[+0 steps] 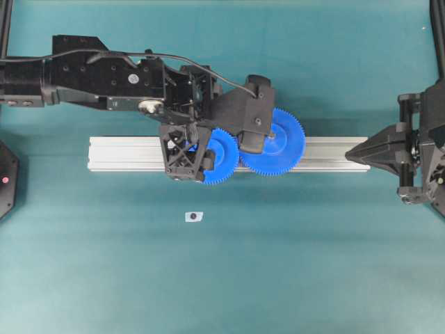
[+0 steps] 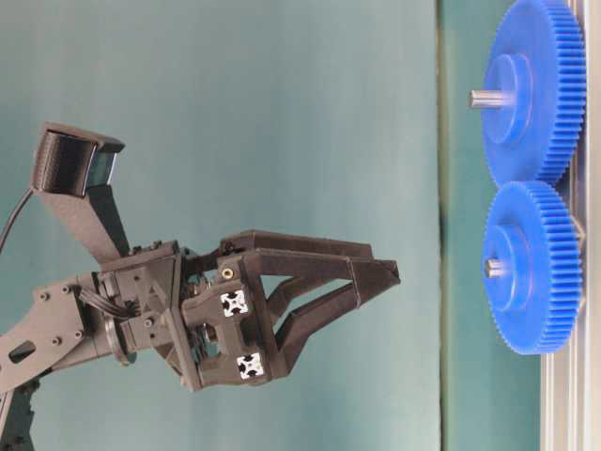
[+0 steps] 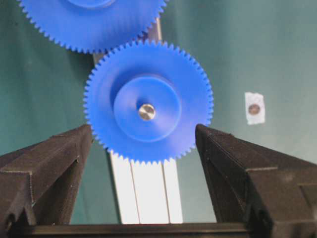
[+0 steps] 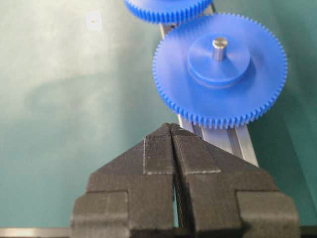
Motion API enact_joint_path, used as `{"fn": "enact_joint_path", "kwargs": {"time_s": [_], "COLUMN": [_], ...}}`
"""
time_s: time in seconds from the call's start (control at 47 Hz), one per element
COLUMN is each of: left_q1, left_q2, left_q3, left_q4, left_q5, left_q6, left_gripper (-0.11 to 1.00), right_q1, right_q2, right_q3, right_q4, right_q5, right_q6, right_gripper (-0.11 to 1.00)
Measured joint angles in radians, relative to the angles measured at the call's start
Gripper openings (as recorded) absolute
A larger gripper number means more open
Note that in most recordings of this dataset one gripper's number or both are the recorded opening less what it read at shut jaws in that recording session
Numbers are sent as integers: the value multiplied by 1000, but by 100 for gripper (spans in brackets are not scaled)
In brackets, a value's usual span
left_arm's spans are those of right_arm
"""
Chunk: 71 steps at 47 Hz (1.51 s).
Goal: Find the location of the shaft and insert the small gear.
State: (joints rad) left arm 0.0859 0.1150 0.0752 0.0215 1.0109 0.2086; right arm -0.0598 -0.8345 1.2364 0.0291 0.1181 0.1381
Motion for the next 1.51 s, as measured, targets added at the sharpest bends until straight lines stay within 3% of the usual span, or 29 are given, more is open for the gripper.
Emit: {"fn": "enact_joint_path", "kwargs": {"time_s": [1.509], "left_q1": [-2], "left_q2": [2], "left_q3": [2], "left_q4": [0], "left_q5": [2], "left_q6": [0], "left_gripper": [80], "right_q1": [0], "right_q2": [-6], "right_q3": [8], "right_q4": [0], "right_q5": [0], "right_q6": [28], "right_gripper": [-2]}}
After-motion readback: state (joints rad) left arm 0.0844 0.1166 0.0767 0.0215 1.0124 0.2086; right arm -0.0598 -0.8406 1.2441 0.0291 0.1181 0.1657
